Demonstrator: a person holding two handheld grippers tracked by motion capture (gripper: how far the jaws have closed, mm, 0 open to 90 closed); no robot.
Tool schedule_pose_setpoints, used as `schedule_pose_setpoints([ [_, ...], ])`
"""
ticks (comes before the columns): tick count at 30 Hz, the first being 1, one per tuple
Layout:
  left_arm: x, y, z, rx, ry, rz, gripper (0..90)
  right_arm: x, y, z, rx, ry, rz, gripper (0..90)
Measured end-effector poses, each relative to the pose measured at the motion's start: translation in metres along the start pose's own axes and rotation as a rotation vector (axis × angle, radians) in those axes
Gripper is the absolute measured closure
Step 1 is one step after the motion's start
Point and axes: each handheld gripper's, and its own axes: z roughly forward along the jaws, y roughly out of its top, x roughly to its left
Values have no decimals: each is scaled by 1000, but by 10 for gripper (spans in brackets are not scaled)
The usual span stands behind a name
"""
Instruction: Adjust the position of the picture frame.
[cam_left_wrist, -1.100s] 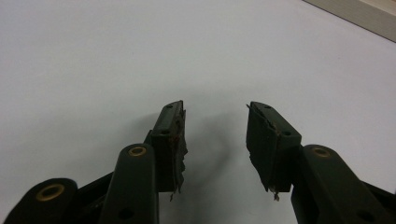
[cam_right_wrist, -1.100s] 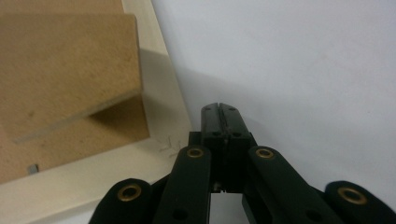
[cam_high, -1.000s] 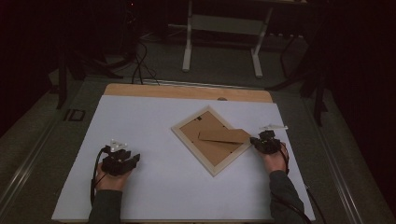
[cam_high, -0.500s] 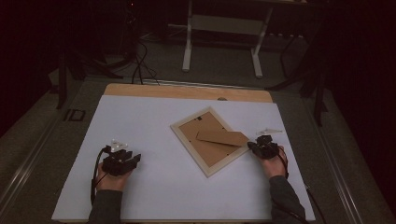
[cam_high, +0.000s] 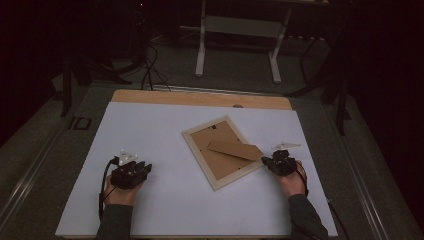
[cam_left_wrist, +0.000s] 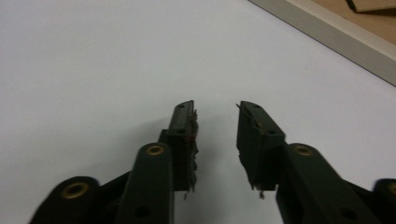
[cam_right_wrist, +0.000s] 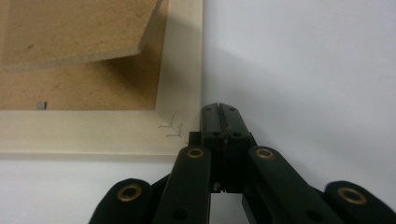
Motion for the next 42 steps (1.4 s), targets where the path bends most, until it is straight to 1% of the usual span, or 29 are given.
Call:
schedule_pose_setpoints([
  [1,0,0,0,0,0,0,704,0,0,0,0,0,0,900],
  [4,-4,0,1,12,0,29,757,5,-2,-1,-6,8,-9,900],
  [7,-6,0,1,15,0,39,830,7,-3,-2,-3,16,-15,900],
  [8,-7,1,2,22,3,47,830,8,-4,-2,-3,23,-15,900],
  [9,-9,1,1,25,19,50,895,10,-5,-3,-3,32,-17,900],
  [11,-9,2,1,28,26,53,900,11,-5,-3,-3,32,-20,900],
  [12,-11,2,2,30,33,62,900,14,-6,-4,-2,38,-25,900],
  [13,-11,2,2,30,33,62,900,14,-6,-4,-2,38,-25,900],
  [16,-13,2,2,32,26,70,900,18,-7,-5,4,65,-29,900],
  [23,-14,3,1,24,21,86,900,25,-11,-7,4,86,-48,900],
  [24,-15,3,0,25,14,91,900,27,-12,-7,0,92,-48,900],
  [28,-16,3,0,25,4,97,900,29,-13,-8,-2,104,-49,900],
  [29,-17,3,0,21,-9,98,900,33,-15,-8,-2,119,-60,900],
  [32,-17,3,0,19,-13,100,900,36,-16,-9,-2,125,-71,900],
  [33,-18,3,-1,17,-22,106,900,36,-16,-9,-2,125,-71,900],
  [34,-19,3,-1,19,-24,108,899,41,-16,-9,0,134,-81,900],
  [37,-20,3,-1,17,-33,113,899,48,-17,-9,3,148,-95,900],
  [40,-22,3,-2,18,-40,125,900,56,-16,-9,10,158,-120,900],
  [42,-23,4,-2,23,-31,140,899,61,-16,-8,13,169,-131,900],
])
